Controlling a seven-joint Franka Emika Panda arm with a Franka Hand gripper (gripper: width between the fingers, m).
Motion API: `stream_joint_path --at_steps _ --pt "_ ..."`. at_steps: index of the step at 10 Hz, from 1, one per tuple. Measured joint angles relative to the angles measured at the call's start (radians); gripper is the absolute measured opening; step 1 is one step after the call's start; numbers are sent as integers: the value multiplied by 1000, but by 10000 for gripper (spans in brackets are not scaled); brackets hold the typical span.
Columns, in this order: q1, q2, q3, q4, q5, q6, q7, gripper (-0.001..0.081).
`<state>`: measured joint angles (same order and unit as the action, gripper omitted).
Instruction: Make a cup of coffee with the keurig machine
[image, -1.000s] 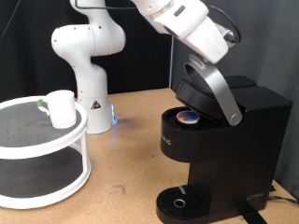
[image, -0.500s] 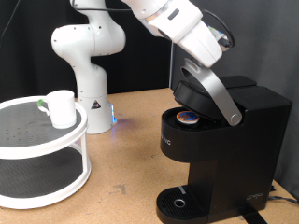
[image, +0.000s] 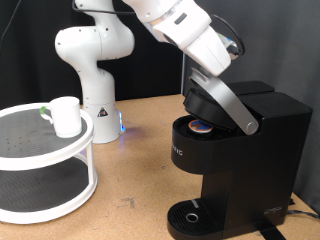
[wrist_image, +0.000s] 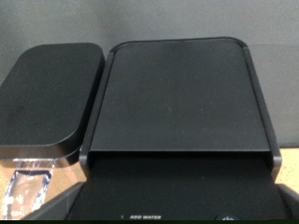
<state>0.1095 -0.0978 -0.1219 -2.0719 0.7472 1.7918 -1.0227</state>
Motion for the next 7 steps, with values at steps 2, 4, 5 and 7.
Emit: stream_joint_path --at_steps 2,4,5,7 --pt "-1 -5 -2 -10 -7 0 -12 1" --pt "-1 -10 -5 -18 -8 0 -21 1" --pt "-1 -13 -6 -23 -10 0 -25 1" --pt "-2 -16 -8 -30 -32 0 -29 1"
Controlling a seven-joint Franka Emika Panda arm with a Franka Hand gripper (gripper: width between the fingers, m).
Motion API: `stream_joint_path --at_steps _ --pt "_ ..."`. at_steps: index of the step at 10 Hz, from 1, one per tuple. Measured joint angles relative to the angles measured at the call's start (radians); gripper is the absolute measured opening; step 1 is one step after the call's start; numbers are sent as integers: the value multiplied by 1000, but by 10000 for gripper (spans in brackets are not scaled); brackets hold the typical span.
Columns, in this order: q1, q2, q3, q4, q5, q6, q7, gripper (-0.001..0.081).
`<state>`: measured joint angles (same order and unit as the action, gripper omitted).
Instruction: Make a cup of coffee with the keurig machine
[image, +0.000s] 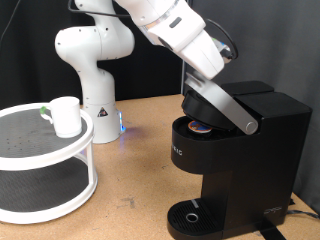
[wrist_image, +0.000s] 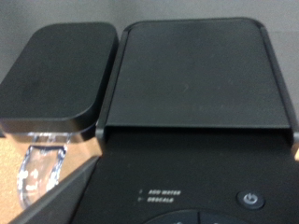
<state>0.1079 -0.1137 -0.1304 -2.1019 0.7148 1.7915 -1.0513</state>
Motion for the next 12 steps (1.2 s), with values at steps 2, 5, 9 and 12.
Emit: stream_joint_path --at_steps 2,5,9,12 --pt "-6 -3 -3 -22 -45 14 -7 1" --pt "-18 -3 -9 -72 -58 72 -31 1" --pt "-18 -2 -14 -88 -58 99 -31 1" --pt "-19 1 -14 -100 -63 119 -31 1"
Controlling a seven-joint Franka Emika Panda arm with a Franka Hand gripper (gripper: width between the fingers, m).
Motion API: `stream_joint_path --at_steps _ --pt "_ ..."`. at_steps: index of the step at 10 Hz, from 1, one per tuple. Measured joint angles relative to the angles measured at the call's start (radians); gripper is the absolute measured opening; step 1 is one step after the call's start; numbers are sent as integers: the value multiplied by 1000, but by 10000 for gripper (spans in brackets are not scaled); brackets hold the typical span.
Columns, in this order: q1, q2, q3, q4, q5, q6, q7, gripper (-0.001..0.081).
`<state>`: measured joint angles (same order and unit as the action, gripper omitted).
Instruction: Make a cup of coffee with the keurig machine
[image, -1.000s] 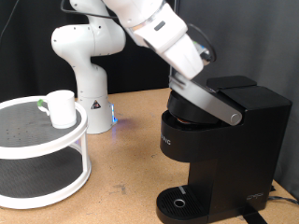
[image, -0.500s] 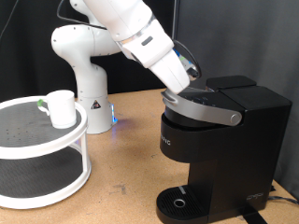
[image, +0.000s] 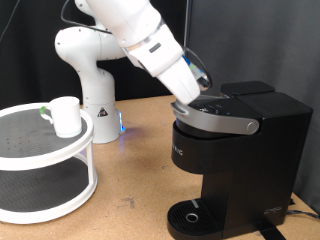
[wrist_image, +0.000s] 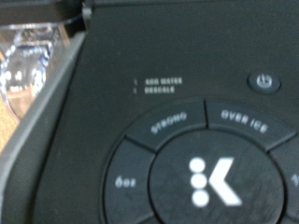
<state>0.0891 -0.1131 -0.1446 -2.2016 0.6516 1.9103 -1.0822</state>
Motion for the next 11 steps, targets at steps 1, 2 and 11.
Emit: stream_joint_path --at_steps 1,2,11 --pt "0 5 0 -13 -3 25 0 1" --pt "-1 10 0 -27 -9 52 0 1" --pt "-1 14 -15 -26 168 76 -72 1"
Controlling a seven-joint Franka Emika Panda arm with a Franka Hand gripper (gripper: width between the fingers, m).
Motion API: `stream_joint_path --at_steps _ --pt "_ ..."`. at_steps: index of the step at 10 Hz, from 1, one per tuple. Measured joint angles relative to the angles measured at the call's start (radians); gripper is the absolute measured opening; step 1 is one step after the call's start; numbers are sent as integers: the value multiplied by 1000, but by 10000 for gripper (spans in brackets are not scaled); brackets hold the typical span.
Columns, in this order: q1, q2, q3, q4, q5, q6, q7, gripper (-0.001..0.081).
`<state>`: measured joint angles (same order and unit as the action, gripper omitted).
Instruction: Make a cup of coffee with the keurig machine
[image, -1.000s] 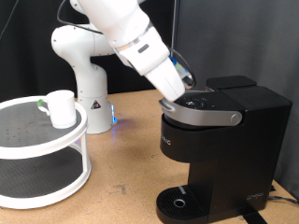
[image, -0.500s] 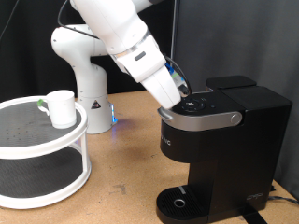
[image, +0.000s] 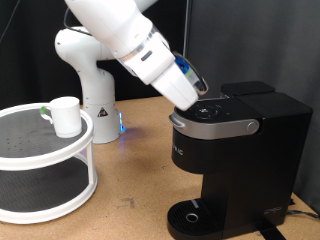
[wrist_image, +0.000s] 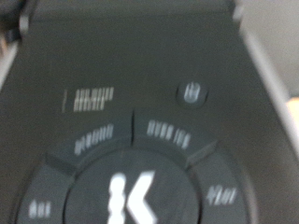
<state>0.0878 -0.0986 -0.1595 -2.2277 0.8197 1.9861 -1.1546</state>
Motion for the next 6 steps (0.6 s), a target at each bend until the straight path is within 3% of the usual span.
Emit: stream_joint_path --at_steps 2,4,6 --pt "-2 -11 -27 45 64 -100 -16 1" --pt "-7 -15 -50 95 65 -210 -15 1" --pt "-6 -17 -48 79 88 -164 -15 1"
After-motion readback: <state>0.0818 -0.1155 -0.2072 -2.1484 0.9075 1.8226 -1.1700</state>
